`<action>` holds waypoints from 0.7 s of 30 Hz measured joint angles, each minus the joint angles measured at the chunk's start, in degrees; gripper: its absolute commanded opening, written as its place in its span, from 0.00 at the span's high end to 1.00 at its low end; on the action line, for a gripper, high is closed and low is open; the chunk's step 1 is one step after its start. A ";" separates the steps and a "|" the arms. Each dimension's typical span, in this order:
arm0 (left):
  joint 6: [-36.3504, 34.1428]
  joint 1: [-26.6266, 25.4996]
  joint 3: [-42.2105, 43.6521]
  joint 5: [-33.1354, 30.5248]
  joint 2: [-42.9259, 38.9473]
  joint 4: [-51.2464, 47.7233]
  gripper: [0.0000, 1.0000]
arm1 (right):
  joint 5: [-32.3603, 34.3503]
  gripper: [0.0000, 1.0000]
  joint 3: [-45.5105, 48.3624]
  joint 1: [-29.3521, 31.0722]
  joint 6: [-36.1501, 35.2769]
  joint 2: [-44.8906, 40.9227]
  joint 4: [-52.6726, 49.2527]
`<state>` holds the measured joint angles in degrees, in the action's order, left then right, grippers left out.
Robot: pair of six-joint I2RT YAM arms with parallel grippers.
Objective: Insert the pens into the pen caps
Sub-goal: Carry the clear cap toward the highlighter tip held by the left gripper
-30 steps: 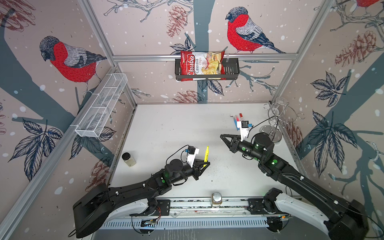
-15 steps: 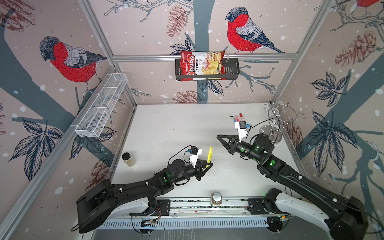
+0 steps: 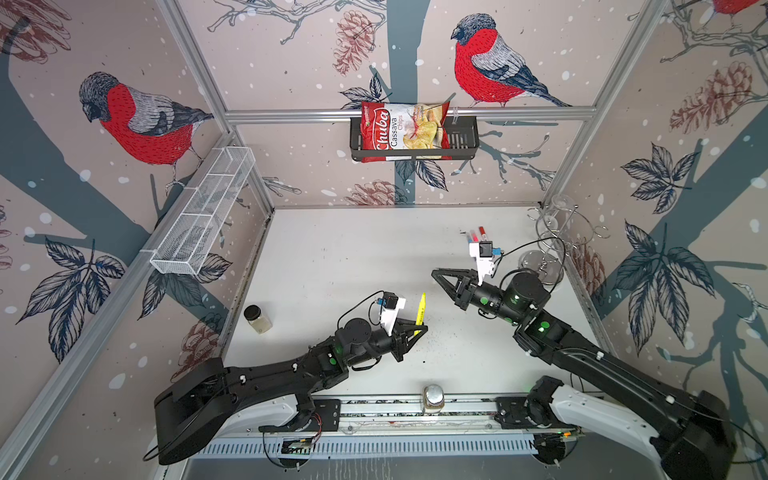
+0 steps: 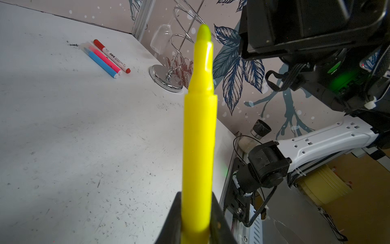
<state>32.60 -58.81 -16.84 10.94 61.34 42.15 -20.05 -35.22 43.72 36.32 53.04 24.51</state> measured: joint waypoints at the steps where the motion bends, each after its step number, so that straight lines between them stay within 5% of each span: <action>1: 0.00 -0.02 -0.02 0.00 0.00 0.00 1.00 | 0.00 0.96 0.00 0.07 0.00 -0.02 0.17; 21: 0.02 -0.24 -0.02 -0.07 -1.55 0.61 1.00 | 0.20 0.95 0.55 1.75 -0.33 1.11 2.58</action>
<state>32.62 -59.05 -16.86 10.87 59.79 42.76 -19.86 -34.68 45.47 35.99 54.15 27.09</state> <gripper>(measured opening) 0.187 0.168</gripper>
